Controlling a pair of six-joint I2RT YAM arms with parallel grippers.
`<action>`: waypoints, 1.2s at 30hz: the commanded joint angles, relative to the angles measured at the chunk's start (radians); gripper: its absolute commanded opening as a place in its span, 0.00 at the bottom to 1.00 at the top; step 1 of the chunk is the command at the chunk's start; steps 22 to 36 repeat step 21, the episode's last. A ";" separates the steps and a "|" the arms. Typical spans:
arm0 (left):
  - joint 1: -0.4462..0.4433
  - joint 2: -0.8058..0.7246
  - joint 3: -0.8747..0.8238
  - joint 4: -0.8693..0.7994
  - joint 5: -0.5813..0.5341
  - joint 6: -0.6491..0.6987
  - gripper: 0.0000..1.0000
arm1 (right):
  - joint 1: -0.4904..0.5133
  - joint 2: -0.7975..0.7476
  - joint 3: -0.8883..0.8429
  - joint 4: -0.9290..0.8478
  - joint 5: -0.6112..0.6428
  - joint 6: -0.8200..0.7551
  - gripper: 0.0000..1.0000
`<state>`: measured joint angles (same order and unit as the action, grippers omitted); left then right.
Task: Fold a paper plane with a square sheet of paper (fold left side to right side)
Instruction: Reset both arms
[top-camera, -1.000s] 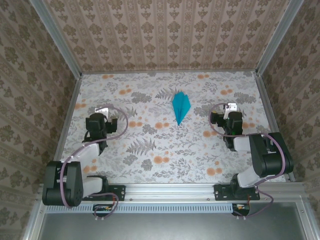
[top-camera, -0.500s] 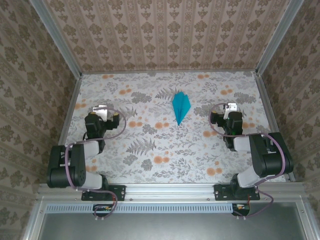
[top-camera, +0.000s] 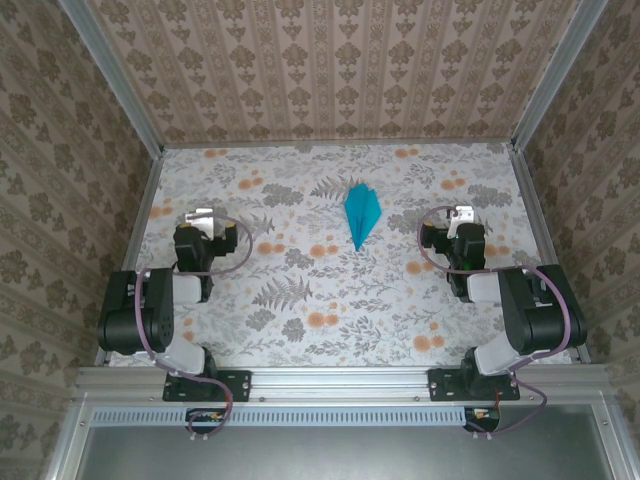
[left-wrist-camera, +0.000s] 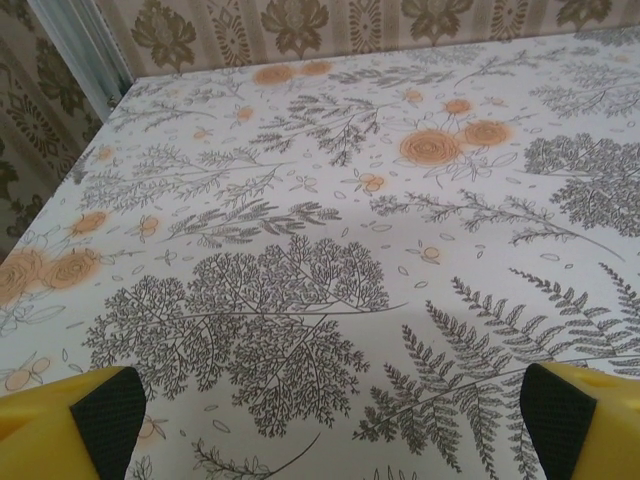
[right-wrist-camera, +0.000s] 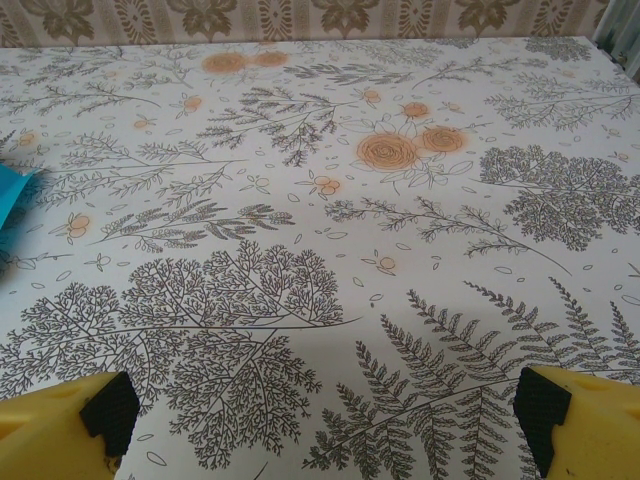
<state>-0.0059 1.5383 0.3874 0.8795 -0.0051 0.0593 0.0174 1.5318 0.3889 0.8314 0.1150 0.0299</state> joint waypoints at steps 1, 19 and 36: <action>-0.007 -0.004 0.011 -0.012 -0.034 -0.021 1.00 | 0.001 -0.004 0.014 0.028 -0.015 0.011 1.00; -0.015 -0.002 0.017 -0.025 -0.035 -0.010 1.00 | 0.006 -0.002 0.016 0.026 -0.011 0.008 1.00; -0.015 -0.002 0.018 -0.025 -0.036 -0.010 1.00 | 0.006 -0.004 0.015 0.028 -0.011 0.008 1.00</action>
